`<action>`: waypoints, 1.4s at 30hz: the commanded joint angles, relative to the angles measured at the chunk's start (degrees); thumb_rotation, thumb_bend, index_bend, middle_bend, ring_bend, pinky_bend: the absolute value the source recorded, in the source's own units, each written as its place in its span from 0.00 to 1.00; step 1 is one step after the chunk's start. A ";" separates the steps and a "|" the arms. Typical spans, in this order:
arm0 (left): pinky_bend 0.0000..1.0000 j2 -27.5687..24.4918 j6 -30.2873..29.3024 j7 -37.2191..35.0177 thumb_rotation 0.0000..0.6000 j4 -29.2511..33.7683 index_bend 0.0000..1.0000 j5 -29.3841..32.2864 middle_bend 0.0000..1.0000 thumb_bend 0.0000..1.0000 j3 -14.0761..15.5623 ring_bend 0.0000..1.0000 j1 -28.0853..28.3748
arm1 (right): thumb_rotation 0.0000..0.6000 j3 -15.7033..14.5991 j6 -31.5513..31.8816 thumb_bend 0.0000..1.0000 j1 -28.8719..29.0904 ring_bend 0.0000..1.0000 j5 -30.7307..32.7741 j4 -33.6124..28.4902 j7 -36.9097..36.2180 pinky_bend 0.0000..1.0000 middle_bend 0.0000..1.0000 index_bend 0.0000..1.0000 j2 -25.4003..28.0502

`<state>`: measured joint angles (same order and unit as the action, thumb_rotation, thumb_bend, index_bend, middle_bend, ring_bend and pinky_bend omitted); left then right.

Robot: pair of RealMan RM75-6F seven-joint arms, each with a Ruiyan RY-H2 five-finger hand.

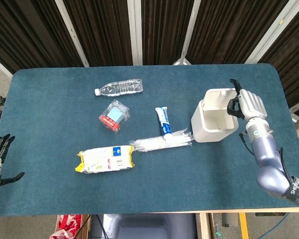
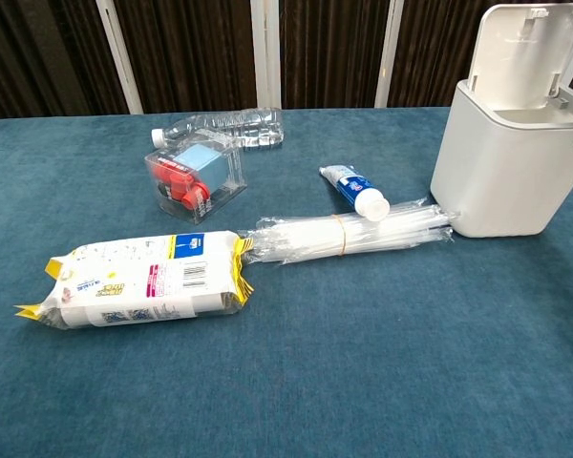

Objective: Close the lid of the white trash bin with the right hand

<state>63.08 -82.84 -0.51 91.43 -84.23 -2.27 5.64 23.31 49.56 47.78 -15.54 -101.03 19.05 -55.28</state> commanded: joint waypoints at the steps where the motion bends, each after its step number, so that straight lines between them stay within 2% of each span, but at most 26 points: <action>1: 0.00 -0.03 0.13 -0.01 1.00 0.00 0.00 0.07 0.00 0.00 0.05 0.00 0.01 | 1.00 -0.76 -0.06 0.78 0.62 0.92 0.85 0.32 0.26 0.82 0.77 0.19 -0.13; 5: 0.00 -0.03 0.13 0.11 1.00 0.07 0.00 -0.06 0.00 0.00 0.10 0.00 0.05 | 1.00 -1.44 -0.28 0.79 0.94 0.92 1.40 -0.06 -0.02 0.82 0.77 0.28 0.16; 10: 0.00 0.01 0.12 0.23 1.00 0.12 0.00 -0.05 0.00 0.00 0.11 0.00 0.05 | 1.00 -2.09 0.00 0.79 0.94 0.92 0.81 -1.47 -0.43 0.82 0.77 0.31 1.12; 25: 0.00 0.12 -0.15 0.79 1.00 0.00 0.00 -0.51 0.00 0.00 0.28 0.00 0.04 | 1.00 -3.01 1.72 0.79 -2.00 0.92 -4.38 -9.67 -4.55 0.82 0.77 0.32 5.10; 42: 0.00 0.34 -0.68 1.55 1.00 0.04 0.00 -1.12 0.00 0.00 0.50 0.00 -0.08 | 1.00 -7.94 2.12 0.79 -5.91 0.92 -10.46 -12.31 -7.39 0.82 0.77 0.32 4.73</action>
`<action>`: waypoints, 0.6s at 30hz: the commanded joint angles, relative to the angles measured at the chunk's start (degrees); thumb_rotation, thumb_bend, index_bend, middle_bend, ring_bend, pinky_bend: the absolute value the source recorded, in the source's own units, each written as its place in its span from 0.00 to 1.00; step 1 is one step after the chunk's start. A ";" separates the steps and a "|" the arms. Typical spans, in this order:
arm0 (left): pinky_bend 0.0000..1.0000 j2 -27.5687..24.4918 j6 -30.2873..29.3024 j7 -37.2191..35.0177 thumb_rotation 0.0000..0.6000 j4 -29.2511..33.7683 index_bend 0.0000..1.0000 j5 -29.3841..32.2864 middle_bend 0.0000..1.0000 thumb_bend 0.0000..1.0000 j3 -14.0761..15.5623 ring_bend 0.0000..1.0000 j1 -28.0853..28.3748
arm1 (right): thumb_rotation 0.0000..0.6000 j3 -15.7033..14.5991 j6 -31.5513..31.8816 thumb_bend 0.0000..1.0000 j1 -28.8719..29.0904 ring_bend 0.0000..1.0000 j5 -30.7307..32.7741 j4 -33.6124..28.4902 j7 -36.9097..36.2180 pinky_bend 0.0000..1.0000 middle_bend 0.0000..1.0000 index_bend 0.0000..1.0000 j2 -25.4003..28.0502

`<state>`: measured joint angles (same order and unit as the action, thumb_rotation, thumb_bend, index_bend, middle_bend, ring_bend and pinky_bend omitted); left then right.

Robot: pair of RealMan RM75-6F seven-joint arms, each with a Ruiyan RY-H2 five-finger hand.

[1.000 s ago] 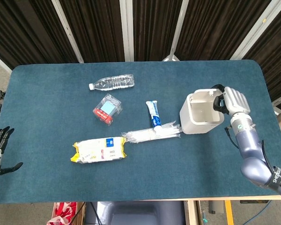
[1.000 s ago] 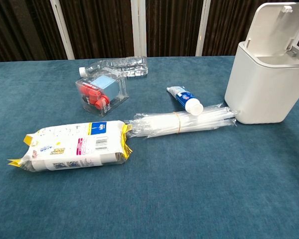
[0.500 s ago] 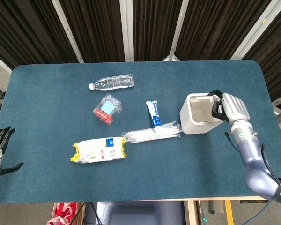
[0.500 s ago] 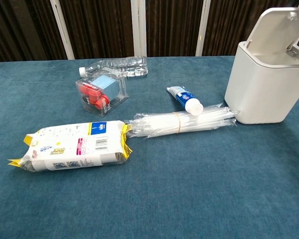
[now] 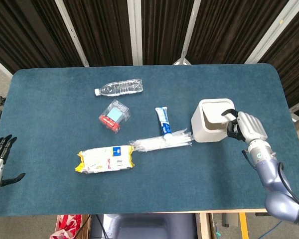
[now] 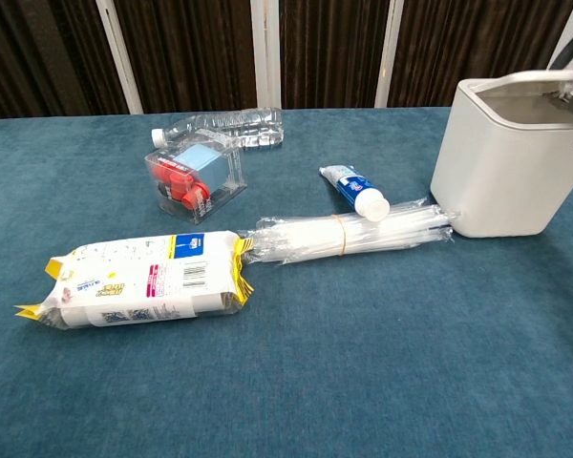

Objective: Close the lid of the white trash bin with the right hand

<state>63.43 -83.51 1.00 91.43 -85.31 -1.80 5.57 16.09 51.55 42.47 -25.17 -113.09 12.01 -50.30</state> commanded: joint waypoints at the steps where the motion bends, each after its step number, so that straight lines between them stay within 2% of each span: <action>1: 0.00 -0.02 -0.03 0.08 1.00 0.05 0.00 -0.07 0.00 0.00 0.05 0.00 -0.02 | 1.00 -0.93 0.17 0.79 -0.78 0.92 -1.12 -0.28 -0.47 0.82 0.77 0.32 -0.32; 10: 0.00 0.01 -0.29 0.38 1.00 0.20 0.00 -0.36 0.00 0.00 0.15 0.00 -0.09 | 1.00 -2.94 0.11 0.79 -2.31 0.92 -3.28 -0.14 -1.95 0.82 0.77 0.32 -1.46; 18: 0.00 0.00 -0.47 0.48 1.00 0.30 0.00 -0.64 0.00 0.00 0.22 0.00 -0.12 | 1.00 -2.88 1.01 0.79 -2.92 0.92 -4.97 -0.74 -3.50 0.82 0.77 0.31 -2.06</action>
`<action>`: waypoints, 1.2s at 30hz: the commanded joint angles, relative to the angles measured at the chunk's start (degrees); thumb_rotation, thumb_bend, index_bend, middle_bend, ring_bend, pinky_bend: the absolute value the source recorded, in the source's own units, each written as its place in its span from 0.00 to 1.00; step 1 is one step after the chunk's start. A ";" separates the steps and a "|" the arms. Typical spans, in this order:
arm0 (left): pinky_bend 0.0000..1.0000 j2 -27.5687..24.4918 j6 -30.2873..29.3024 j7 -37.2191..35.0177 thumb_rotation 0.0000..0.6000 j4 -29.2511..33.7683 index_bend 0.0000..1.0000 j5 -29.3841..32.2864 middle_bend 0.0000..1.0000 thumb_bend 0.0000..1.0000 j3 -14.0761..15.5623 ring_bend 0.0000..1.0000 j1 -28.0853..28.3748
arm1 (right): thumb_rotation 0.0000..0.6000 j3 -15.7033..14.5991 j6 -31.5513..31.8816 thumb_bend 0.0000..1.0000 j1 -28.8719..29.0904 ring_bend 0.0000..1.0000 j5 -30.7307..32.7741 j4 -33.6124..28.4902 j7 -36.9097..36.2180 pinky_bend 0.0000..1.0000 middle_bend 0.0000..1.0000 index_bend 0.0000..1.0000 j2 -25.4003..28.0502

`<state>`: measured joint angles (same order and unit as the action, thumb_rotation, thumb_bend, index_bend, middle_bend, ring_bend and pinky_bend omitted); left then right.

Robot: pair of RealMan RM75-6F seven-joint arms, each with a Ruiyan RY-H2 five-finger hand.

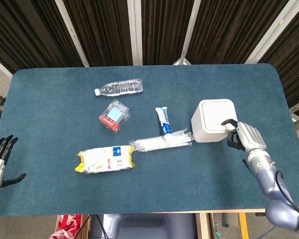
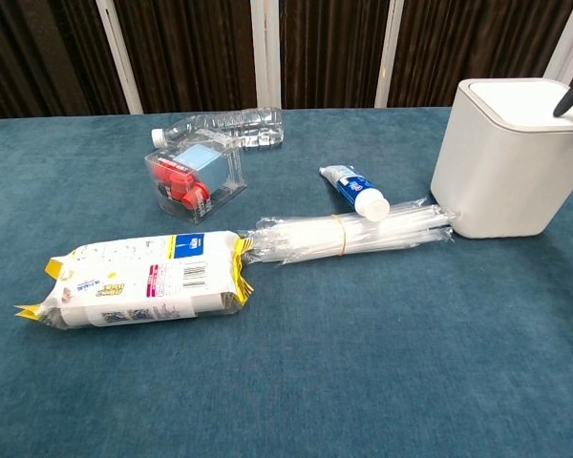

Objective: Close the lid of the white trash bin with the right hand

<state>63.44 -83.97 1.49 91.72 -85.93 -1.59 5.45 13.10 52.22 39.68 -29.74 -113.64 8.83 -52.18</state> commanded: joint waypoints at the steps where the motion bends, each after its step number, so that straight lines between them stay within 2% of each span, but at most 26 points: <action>1: 0.00 0.00 -0.03 0.00 1.00 0.01 0.00 -0.04 0.00 0.00 0.01 0.00 0.00 | 1.00 0.16 0.58 0.79 -0.19 0.92 -0.72 -0.30 -0.44 0.82 0.77 0.31 -0.27; 20: 0.00 -0.05 0.00 -0.13 1.00 -0.11 0.00 -0.13 0.00 0.00 0.04 0.00 0.04 | 1.00 -1.43 1.42 0.79 -0.27 0.92 -1.54 0.10 0.02 0.82 0.77 0.31 -2.40; 26: 0.00 -0.04 -0.13 -0.19 1.00 -0.10 0.00 -0.15 0.00 0.00 0.02 0.00 -0.02 | 1.00 -0.13 2.21 0.79 -0.05 0.92 -1.42 0.10 -0.92 0.82 0.77 0.31 -1.84; 33: 0.00 -0.10 -0.14 -0.21 1.00 -0.14 0.00 -0.06 0.00 0.00 -0.02 0.00 -0.03 | 1.00 4.11 7.39 0.79 -1.89 0.92 -6.26 -2.16 -4.56 0.82 0.77 0.30 1.96; 36: 0.00 -0.13 -0.25 -0.27 1.00 -0.12 0.00 -0.09 0.00 0.00 -0.02 0.00 -0.08 | 1.00 3.09 10.25 0.76 -4.26 0.87 -11.40 -3.24 -4.42 0.78 0.74 0.24 3.02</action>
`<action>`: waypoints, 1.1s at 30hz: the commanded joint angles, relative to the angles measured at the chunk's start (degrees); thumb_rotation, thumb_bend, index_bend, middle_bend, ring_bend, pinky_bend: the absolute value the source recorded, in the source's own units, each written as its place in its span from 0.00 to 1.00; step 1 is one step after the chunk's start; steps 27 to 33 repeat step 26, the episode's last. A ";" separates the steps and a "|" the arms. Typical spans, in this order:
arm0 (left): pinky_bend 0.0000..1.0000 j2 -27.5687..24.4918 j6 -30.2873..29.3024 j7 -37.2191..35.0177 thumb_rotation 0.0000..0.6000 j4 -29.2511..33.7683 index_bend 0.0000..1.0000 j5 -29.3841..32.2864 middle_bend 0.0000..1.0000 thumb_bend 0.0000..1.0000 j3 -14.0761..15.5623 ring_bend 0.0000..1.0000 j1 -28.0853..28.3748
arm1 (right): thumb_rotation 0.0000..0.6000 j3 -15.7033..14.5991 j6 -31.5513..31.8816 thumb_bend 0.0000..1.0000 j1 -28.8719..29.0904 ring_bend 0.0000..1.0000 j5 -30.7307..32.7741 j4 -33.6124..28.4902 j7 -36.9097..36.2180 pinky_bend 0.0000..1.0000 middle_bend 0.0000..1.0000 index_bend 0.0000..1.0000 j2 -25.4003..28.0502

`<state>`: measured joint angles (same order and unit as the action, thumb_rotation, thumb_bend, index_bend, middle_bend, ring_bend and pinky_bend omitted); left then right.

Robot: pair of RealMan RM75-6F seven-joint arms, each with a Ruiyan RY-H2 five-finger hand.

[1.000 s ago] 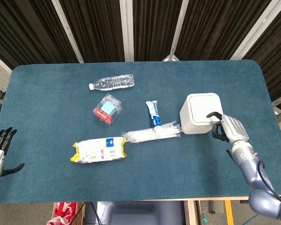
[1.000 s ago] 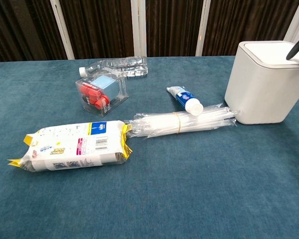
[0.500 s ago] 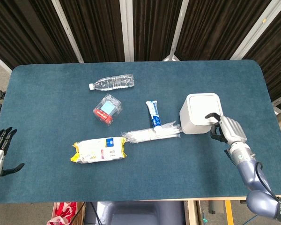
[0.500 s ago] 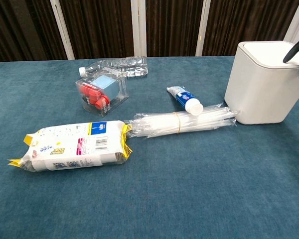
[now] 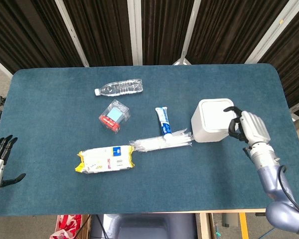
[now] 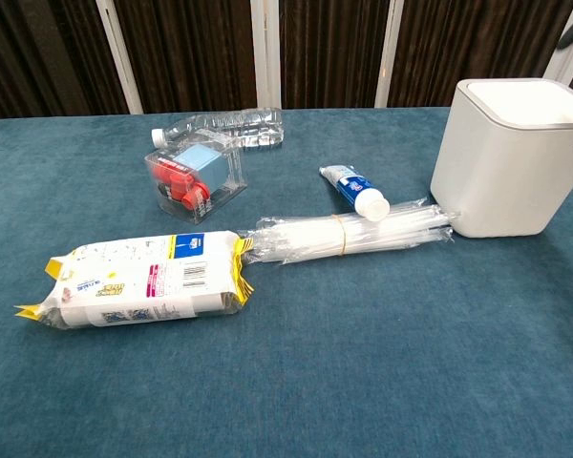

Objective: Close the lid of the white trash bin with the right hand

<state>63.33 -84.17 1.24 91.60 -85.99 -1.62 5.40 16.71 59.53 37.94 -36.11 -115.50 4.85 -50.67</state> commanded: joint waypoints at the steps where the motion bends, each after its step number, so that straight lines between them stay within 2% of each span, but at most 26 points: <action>1: 0.00 -0.05 -0.11 -0.02 1.00 0.01 0.00 -0.09 0.00 0.00 0.02 0.00 -0.05 | 1.00 -1.10 3.79 0.69 -3.28 0.79 -6.70 -1.52 -0.24 0.72 0.68 0.18 1.57; 4: 0.00 -0.18 -0.34 -0.07 1.00 0.12 0.00 -0.42 0.00 0.00 0.17 0.00 -0.15 | 1.00 -5.05 8.66 0.45 -7.65 0.41 -15.70 -1.20 0.92 0.44 0.36 0.02 0.58; 6: 0.00 -0.26 -0.50 0.03 1.00 0.17 0.00 -0.63 0.00 0.00 0.24 0.00 -0.22 | 1.00 -7.89 11.29 0.35 -10.52 0.14 -20.96 -0.25 1.15 0.23 0.13 0.00 -0.60; 7: 0.00 -0.29 -0.60 0.14 1.00 0.17 0.00 -0.72 0.00 0.00 0.28 0.00 -0.25 | 1.00 -9.06 12.42 0.32 -11.70 0.05 -23.07 0.28 1.26 0.14 0.05 0.00 -1.16; 8: 0.00 -0.33 -0.71 0.37 1.00 0.19 0.00 -0.85 0.00 0.00 0.35 0.00 -0.32 | 1.00 -10.88 14.19 0.30 -13.53 0.01 -26.17 1.25 1.53 0.09 0.01 0.00 -2.06; 11: 0.00 -0.43 -0.97 1.04 1.00 0.39 0.00 -1.15 0.00 0.00 0.57 0.00 -0.50 | 1.00 -15.23 19.50 0.26 -18.31 0.00 -34.15 4.80 2.10 0.01 0.00 0.00 -4.85; 17: 0.00 -0.56 -1.31 2.03 1.00 0.64 0.00 -1.77 0.00 0.00 1.04 0.00 -0.80 | 1.00 -21.86 27.07 0.23 -26.18 0.00 -45.23 12.13 1.51 0.00 0.00 0.00 -9.61; 19: 0.00 -0.54 -1.54 2.57 1.00 0.52 0.00 -1.90 0.00 0.00 1.06 0.00 -0.89 | 1.00 -22.97 28.72 0.23 -27.69 0.00 -47.78 14.80 1.96 0.00 0.00 0.00 -10.54; 22: 0.00 -0.39 -2.07 3.28 1.00 0.35 0.00 -2.33 0.00 0.00 1.11 0.00 -1.05 | 1.00 -23.49 30.94 0.23 -29.56 0.00 -50.19 18.28 2.15 0.00 0.00 0.00 -12.09; 25: 0.00 -0.04 -2.11 3.93 1.00 -0.04 0.00 -2.38 0.00 0.00 1.01 0.00 -0.97 | 1.00 -22.73 31.06 0.23 -30.19 0.00 -50.05 20.07 1.25 0.00 0.00 0.00 -13.33; 33: 0.00 0.08 -2.08 4.03 1.00 -0.15 0.00 -2.33 0.00 0.00 0.96 0.00 -0.94 | 1.00 -22.46 30.92 0.23 -30.26 0.00 -49.82 20.24 0.84 0.00 0.00 0.00 -13.52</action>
